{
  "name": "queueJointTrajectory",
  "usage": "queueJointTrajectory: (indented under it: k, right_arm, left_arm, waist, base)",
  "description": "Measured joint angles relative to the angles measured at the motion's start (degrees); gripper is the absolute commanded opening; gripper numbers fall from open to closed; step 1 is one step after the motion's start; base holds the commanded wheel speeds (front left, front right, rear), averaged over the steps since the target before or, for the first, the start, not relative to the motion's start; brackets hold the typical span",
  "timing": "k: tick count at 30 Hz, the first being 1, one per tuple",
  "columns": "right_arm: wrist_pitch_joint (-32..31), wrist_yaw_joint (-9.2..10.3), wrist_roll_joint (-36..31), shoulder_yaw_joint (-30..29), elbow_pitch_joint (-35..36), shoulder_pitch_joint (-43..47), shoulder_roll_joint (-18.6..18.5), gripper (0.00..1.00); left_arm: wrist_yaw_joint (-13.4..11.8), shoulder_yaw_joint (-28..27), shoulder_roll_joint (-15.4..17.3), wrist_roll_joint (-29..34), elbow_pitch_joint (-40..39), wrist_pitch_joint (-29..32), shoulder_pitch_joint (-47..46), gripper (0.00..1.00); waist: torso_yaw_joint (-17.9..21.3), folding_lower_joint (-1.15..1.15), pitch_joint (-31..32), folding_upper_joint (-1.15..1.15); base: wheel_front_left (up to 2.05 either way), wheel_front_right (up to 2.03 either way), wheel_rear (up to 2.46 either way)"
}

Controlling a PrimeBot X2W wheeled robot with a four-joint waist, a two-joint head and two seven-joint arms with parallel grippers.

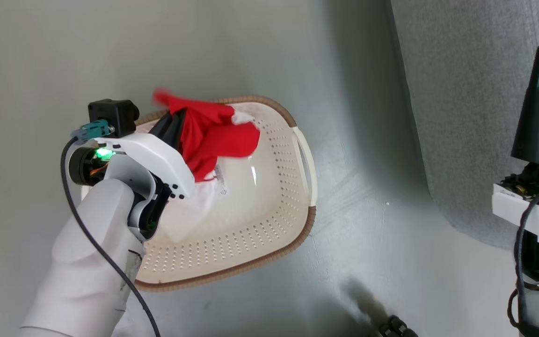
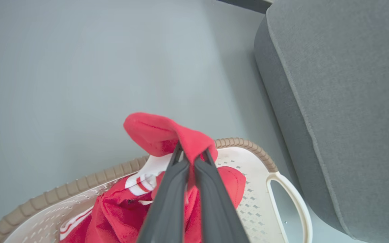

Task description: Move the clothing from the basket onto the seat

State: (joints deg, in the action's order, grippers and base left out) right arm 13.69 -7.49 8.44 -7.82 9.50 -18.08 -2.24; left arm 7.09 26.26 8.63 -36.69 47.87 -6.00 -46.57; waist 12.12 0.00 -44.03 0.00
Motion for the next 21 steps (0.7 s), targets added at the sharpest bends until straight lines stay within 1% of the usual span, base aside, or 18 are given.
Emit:
queueJointTrajectory:
  k: [10, 21]
  right_arm:
    - [0.2, 0.00, -1.5, 0.8, -2.5, -0.3, 0.0, 1.00]
    - [0.3, 0.00, -1.9, 1.2, -5.0, 0.5, -0.2, 1.00]
  left_arm:
    - [0.0, -0.9, 0.4, -4.6, -8.1, -5.0, 3.3, 0.00]
    - [0.0, -2.2, 2.1, -8.1, -16.2, -6.3, 7.5, 0.00]
  waist:
    - [-2.1, 0.00, 5.5, 0.00]
    - [-4.5, 0.00, 12.4, 0.00]
  base:
    - [0.00, 0.00, 0.00]
    - [0.00, 0.00, 0.00]
